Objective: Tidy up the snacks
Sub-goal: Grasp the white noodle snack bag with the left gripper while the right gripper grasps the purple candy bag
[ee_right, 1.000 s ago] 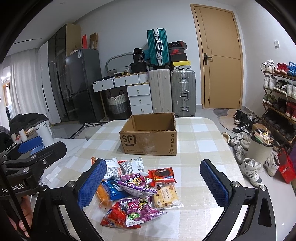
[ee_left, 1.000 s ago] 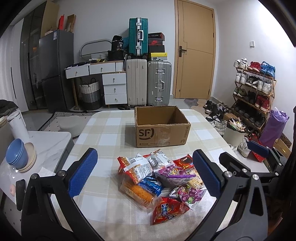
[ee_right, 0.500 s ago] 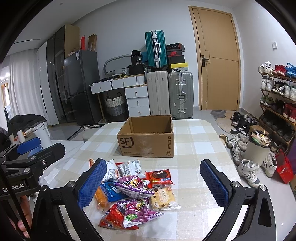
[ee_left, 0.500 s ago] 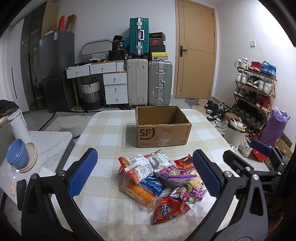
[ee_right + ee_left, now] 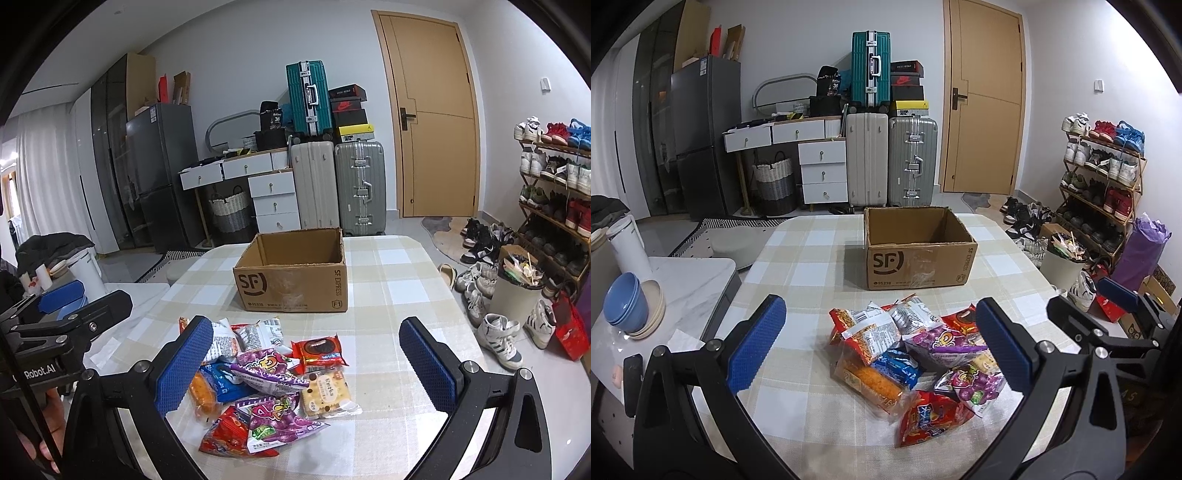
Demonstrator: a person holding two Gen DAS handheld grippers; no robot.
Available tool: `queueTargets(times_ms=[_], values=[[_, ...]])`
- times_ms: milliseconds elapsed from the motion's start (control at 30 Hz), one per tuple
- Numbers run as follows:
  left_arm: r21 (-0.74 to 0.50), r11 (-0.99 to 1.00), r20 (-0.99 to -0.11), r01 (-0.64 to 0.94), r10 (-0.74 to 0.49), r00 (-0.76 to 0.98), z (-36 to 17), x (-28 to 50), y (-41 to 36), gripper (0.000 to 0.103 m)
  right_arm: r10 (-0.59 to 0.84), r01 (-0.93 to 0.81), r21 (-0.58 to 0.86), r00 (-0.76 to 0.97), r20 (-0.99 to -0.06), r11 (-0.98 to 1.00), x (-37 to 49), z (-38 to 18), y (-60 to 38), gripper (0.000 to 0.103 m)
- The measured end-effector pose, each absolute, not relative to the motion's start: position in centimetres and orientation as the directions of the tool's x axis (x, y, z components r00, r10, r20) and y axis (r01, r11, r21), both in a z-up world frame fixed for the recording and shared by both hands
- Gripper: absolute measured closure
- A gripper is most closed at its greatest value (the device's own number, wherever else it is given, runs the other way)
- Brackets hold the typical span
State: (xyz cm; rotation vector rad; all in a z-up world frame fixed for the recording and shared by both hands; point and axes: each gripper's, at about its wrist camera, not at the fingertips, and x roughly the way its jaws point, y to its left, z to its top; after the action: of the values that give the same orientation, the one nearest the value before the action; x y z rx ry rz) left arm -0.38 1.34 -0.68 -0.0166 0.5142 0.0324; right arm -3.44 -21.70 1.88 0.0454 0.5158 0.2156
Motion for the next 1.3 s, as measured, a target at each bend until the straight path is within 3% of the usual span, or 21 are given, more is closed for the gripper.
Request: queueTargets(times_ms=[333, 667, 733, 833, 900, 1000, 1100, 1300], values=[[-0.050, 0.994, -0.544, -0.095, 0.053, 0.838, -2.6, 2.9, 8.1, 0.001, 0.213, -0.177, 0.119, 0.829, -0.516, 0.977, -2.4, 0.2, -22.1, 0.000], [-0.179, 0.983, -0.685, 0.052, -0.162, 0.711, -11.7, 10.9, 8.4, 0.002, 0.255, -0.201, 0.156, 0.764, -0.593, 0.967, 0.7, -4.1, -21.8, 0.000], [-0.202, 0.978, -0.699, 0.057, -0.185, 0.691, -13.2, 12.7, 8.1, 0.007, 0.259, -0.200, 0.164, 0.751, -0.607, 0.966, 1.5, -5.1, -21.9, 0.000], [-0.221, 0.975, -0.728, 0.029, -0.185, 0.661, -15.1, 15.2, 8.2, 0.023, 0.278, -0.205, 0.188, 0.733, -0.621, 0.961, 2.5, -6.2, -22.2, 0.000], [-0.250, 0.967, -0.745, 0.050, -0.225, 0.628, -16.2, 16.6, 8.0, 0.051, 0.284, -0.201, 0.203, 0.724, -0.628, 0.959, 3.2, -6.8, -22.4, 0.000], [-0.312, 0.946, -0.728, 0.087, -0.297, 0.618, -17.1, 17.4, 8.1, 0.062, 0.312, -0.208, 0.235, 0.700, -0.642, 0.950, 4.2, -7.8, -22.6, 0.000], [-0.337, 0.933, -0.705, 0.128, -0.340, 0.622, -17.0, 17.0, 8.1, 0.069, 0.331, -0.221, 0.247, 0.680, -0.655, 0.944, 4.8, -8.4, -22.5, 0.000], [-0.371, 0.919, -0.683, 0.136, -0.369, 0.630, -16.7, 16.3, 8.7, 0.070, 0.379, -0.298, 0.237, 0.650, -0.659, 0.925, 5.1, -8.7, -21.2, 0.000]])
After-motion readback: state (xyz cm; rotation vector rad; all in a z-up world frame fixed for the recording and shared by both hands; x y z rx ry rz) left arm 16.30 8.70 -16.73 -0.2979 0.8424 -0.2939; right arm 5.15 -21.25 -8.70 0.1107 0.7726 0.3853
